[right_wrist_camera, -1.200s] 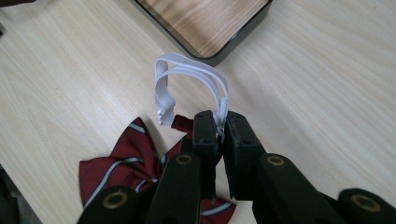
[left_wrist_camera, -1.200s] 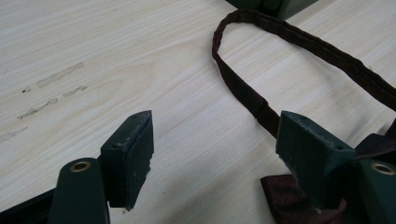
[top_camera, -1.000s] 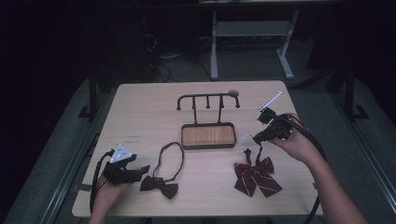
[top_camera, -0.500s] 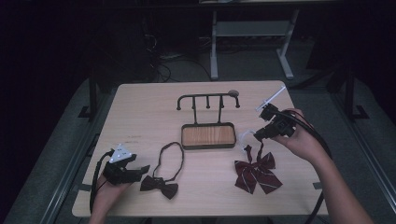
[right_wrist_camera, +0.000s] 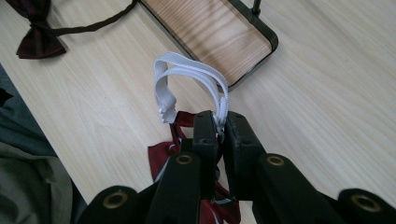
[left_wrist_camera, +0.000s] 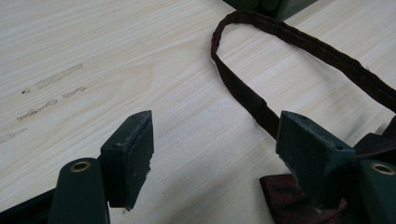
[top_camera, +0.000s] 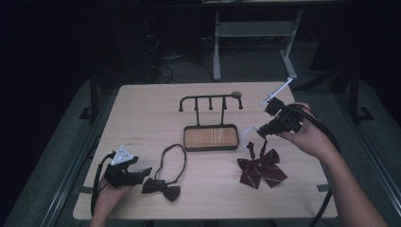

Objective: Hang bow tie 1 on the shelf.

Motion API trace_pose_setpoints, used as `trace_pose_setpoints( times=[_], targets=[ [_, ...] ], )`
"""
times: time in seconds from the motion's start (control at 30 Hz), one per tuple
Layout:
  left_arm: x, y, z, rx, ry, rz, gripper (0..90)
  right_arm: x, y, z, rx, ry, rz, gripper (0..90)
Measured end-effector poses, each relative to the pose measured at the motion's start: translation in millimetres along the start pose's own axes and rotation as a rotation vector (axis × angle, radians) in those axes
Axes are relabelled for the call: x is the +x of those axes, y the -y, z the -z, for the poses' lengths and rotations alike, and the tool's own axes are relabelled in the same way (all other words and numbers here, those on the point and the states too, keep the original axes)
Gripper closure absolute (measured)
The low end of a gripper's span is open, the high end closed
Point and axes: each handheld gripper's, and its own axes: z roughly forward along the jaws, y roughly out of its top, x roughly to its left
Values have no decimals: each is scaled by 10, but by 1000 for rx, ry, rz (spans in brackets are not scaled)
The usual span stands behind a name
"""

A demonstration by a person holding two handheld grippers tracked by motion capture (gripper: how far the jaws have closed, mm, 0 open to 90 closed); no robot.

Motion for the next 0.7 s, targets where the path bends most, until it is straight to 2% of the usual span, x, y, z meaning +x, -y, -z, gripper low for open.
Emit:
trace_pose_setpoints(
  times=[0.7],
  targets=[
    [26,4,3,5,3,-1,282,32,-222,224,-26,6,30,835]
  ],
)
